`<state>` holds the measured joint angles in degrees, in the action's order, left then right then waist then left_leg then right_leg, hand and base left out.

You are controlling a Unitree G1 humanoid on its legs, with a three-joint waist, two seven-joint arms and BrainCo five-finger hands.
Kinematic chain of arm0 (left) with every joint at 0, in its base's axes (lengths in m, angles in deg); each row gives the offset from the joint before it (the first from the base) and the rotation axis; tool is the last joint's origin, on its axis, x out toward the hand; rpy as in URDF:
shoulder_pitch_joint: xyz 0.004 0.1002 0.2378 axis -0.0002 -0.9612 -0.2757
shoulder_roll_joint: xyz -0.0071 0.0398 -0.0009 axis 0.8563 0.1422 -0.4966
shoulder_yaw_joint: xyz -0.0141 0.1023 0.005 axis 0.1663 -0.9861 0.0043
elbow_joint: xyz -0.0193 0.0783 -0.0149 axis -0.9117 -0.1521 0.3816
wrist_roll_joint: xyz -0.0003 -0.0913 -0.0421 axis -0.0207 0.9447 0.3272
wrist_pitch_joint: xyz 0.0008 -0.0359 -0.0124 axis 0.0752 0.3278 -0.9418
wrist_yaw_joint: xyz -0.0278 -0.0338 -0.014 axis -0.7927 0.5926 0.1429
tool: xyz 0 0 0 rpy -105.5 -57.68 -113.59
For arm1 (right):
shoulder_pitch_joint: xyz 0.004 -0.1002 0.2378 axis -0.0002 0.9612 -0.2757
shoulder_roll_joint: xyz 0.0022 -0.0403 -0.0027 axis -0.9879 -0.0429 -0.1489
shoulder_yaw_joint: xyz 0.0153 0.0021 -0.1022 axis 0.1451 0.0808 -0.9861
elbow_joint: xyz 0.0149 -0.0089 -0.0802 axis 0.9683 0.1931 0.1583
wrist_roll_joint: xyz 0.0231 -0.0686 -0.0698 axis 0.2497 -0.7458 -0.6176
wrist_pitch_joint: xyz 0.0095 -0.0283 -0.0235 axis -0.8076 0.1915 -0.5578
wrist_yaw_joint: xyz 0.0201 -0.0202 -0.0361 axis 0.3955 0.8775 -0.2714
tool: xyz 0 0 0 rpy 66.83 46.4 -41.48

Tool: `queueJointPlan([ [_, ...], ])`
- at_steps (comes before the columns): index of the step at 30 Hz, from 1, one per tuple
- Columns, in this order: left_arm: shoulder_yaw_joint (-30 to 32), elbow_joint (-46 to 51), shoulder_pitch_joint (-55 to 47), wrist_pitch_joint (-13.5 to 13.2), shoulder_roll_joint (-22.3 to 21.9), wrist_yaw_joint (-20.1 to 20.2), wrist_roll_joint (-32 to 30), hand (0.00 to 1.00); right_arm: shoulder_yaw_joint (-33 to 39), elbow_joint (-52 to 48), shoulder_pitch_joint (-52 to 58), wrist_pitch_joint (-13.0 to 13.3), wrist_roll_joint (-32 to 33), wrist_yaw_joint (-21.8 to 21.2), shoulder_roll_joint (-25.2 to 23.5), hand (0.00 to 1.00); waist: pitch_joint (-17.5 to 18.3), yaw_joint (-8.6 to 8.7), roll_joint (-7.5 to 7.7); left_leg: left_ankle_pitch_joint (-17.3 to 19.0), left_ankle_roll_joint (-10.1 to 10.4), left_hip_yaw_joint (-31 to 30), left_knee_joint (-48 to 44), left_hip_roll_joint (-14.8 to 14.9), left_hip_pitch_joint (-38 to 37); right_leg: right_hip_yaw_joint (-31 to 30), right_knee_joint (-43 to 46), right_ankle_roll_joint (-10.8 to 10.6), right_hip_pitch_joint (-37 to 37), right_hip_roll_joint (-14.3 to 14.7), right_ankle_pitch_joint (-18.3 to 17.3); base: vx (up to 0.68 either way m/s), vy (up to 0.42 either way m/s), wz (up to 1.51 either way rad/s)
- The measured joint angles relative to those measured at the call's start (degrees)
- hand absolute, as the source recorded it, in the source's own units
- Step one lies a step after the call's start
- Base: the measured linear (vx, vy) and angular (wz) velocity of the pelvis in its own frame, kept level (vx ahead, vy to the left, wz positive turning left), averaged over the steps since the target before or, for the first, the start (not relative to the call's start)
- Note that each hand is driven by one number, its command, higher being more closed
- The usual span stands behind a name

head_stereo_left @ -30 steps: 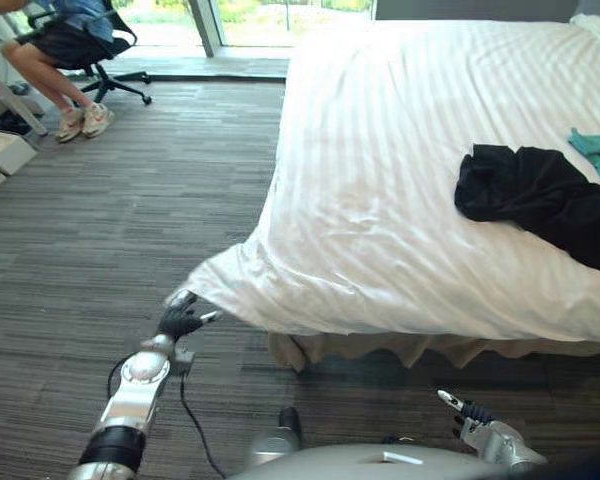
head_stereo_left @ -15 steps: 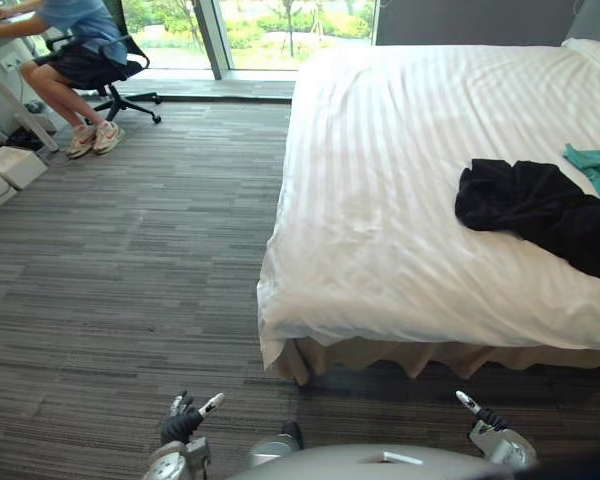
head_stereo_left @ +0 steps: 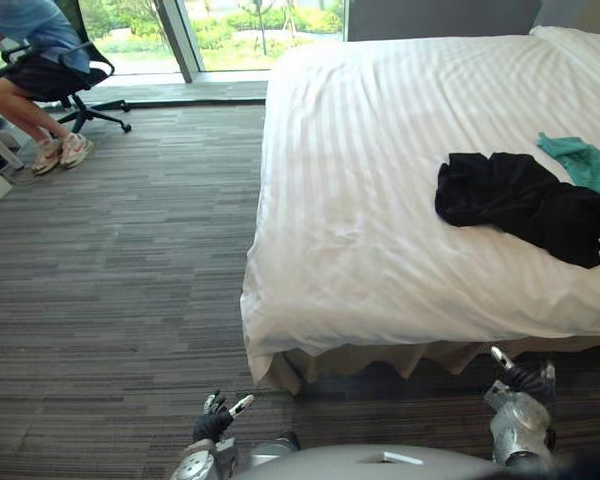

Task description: Tidy the bed and pick cloth on bed and put in laundry

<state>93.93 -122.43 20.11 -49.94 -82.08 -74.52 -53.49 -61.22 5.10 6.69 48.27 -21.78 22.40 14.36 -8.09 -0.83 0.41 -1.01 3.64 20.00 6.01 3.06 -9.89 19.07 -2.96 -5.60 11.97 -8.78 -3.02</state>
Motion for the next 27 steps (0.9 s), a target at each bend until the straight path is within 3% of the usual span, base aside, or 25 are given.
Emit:
queueJointPlan([
  [2,-0.68,0.17,-0.25,0.20,0.02,-0.05,-0.26,0.00,-4.17,-9.90,-0.53,-0.06,-0.74,-1.80,1.99,0.00,0.02,0.24,-0.01,0.11,-0.17,0.26,-0.01,0.01,0.19,-0.44,0.10,-0.03,-0.49,0.00,0.06,-0.01,0.010,-0.13],
  [5,-2.33,0.71,-0.65,0.97,0.18,0.00,-0.19,0.00,-10.19,-25.79,-4.35,-6.74,-1.99,-5.68,4.40,0.00,0.05,0.24,0.49,0.12,-0.20,0.20,-0.04,0.01,0.33,-0.51,0.21,-0.05,-0.67,0.04,0.09,0.00,0.002,-0.01],
  [6,-2.38,1.48,-1.40,0.92,0.30,-0.04,-0.20,0.00,-12.37,-29.24,-6.43,-10.47,-2.00,-7.41,4.35,0.00,0.26,0.19,0.84,0.11,-0.20,0.17,-0.12,0.01,0.32,-0.51,0.19,-0.05,-0.61,0.08,0.09,0.03,-0.004,0.03],
  [8,-2.93,2.52,-2.21,0.58,0.34,-0.15,-0.20,0.00,-15.85,-31.40,-8.44,-14.53,-2.03,-10.01,4.19,0.00,0.43,-0.20,1.16,0.07,-0.23,0.15,-0.35,0.00,0.29,-0.45,0.16,-0.03,-0.49,0.08,0.10,0.04,-0.003,0.04],
  [9,-3.54,2.63,-2.38,0.24,0.37,-0.23,-0.19,0.00,-16.97,-31.47,-9.08,-15.73,-2.02,-10.83,4.10,1.00,0.43,-0.35,1.18,0.05,-0.25,0.07,-0.35,-0.02,0.29,-0.38,0.16,-0.02,-0.42,0.07,0.10,0.04,-0.004,0.08],
  [11,-4.54,2.64,-3.11,-0.76,0.83,-0.67,-0.07,0.00,-21.67,-31.50,-11.27,-20.06,-2.00,-14.39,3.93,1.00,0.41,-0.73,1.09,0.02,-0.28,-0.14,-0.36,-0.09,0.30,-0.08,0.16,-0.02,-0.29,0.02,0.11,0.02,-0.006,0.06],
  [14,-4.53,2.60,-3.94,-1.58,0.82,-0.68,0.51,0.00,-25.75,-31.34,-12.93,-22.78,-1.99,-17.67,3.84,1.00,0.37,-1.14,1.02,-0.07,-0.36,-0.50,-0.32,-0.07,0.32,0.31,0.17,-0.01,-0.11,0.06,0.11,-0.01,-0.013,0.04],
  [19,-4.42,2.63,-3.89,-2.28,0.99,-0.46,2.73,0.00,-34.56,-28.18,-20.71,-23.94,-1.96,-20.60,3.33,1.00,-0.46,-1.99,1.27,-1.32,-0.78,-3.28,-0.04,-0.08,2.65,2.80,0.86,-0.01,-1.31,0.09,0.11,-0.05,-0.026,0.25],
  [24,-4.19,5.33,-2.19,-2.83,1.62,0.05,4.58,0.00,-37.64,-23.03,-34.64,-25.04,-1.10,-20.46,1.09,1.00,-5.10,-6.11,2.86,-4.21,-0.98,-6.77,-0.12,0.97,9.08,5.67,1.38,1.40,-5.83,0.84,1.26,-0.10,-0.028,0.36],
  [27,-3.11,7.99,-1.10,-3.01,2.18,0.29,5.08,0.00,-37.57,-19.97,-42.93,-25.03,2.23,-20.50,0.42,1.00,-10.30,-9.17,4.21,-6.25,-1.04,-9.69,-0.35,1.74,13.01,8.16,1.33,2.11,-8.02,1.68,2.05,-0.09,-0.023,0.46],
])
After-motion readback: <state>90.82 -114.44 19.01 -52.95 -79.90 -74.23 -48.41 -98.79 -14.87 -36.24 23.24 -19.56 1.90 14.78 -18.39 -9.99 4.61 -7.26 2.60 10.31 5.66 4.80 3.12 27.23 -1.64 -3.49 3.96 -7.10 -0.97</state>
